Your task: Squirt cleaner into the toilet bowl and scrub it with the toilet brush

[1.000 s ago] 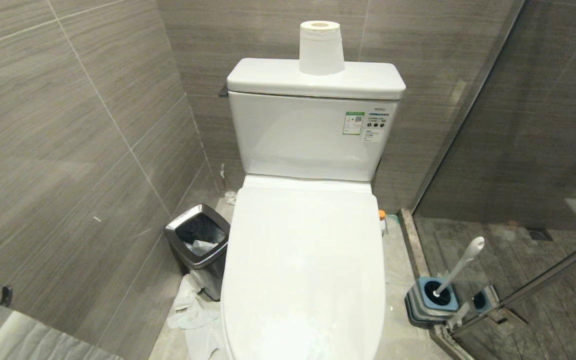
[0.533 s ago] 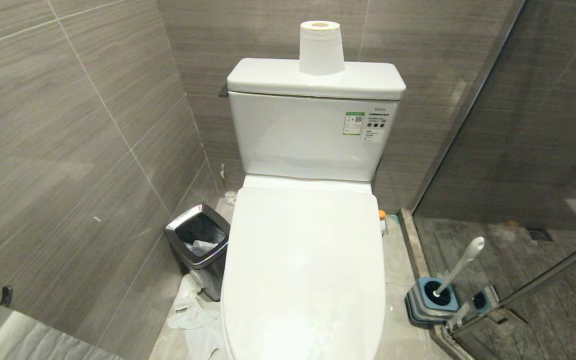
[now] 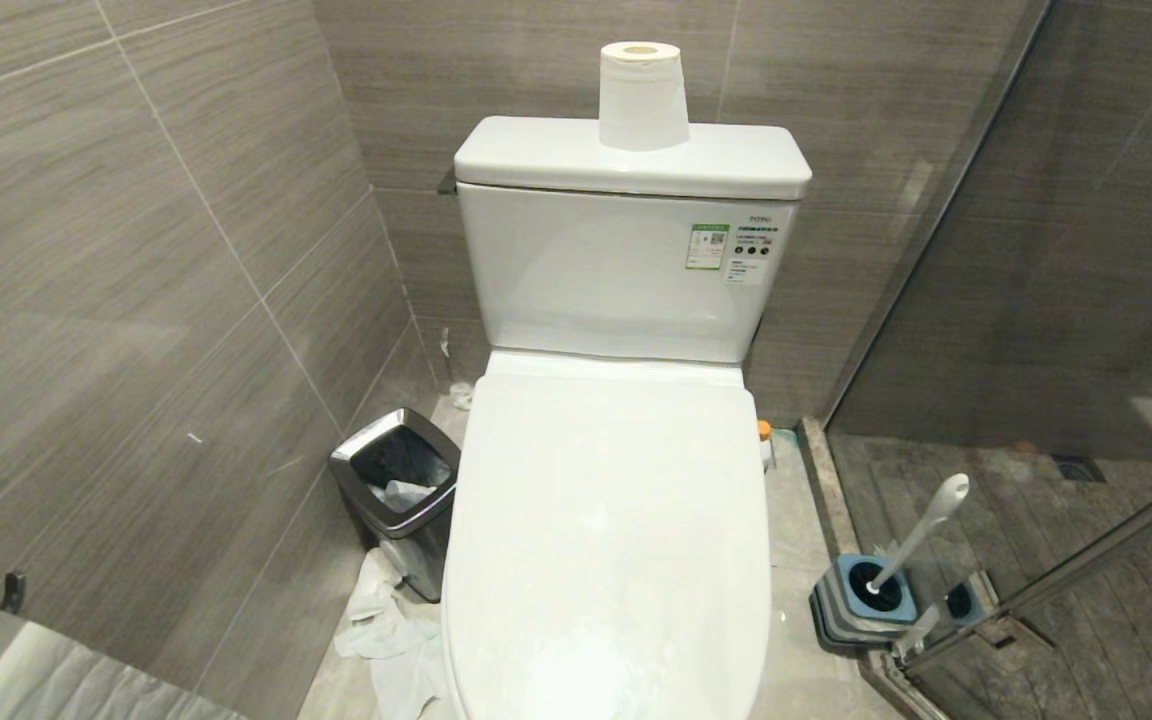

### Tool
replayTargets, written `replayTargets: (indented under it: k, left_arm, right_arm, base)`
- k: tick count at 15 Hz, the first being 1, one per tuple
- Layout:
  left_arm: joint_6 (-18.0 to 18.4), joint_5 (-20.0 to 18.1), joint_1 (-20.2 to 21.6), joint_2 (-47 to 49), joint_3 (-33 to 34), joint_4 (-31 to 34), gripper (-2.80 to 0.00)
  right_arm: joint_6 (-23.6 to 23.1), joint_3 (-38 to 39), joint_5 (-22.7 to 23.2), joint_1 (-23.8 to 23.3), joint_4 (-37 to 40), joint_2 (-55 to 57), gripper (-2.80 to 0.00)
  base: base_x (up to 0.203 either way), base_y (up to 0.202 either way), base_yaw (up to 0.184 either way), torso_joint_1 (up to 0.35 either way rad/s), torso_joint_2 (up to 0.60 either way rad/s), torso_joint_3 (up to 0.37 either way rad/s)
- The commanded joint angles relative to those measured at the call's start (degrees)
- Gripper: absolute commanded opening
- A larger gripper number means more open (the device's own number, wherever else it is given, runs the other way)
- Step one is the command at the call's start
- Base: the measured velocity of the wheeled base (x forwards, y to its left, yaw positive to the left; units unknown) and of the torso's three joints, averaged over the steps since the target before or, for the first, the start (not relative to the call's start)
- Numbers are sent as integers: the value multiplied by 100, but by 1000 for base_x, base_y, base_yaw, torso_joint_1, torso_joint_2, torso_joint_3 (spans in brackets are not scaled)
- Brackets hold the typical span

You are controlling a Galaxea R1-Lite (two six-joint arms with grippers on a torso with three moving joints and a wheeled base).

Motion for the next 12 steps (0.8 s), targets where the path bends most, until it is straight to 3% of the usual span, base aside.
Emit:
replayTargets:
  k: [1,4,5,12]
  left_arm:
    - [87,-53,2,-46,262,-950,-280]
    - [603,-125,2,-46,1268,-2929,-280]
    - [773,-115,2,-46,1412,-3212,-280]
    - [585,-26,2,-46,1035,-3257,-280]
  right_arm:
    - [-2,70,4,0,-2,-4,-280]
    - [-2,70,4,0,-2,-4,-280]
    - [-2,70,4,0,-2,-4,-280]
    - [-2,70,4,0,-2,-4,-280]
  base:
    - [0,0,0,0,0,0]
    - [0,0,0,0,0,0]
    - [0,0,0,0,0,0]
    - [0,0,0,0,0,0]
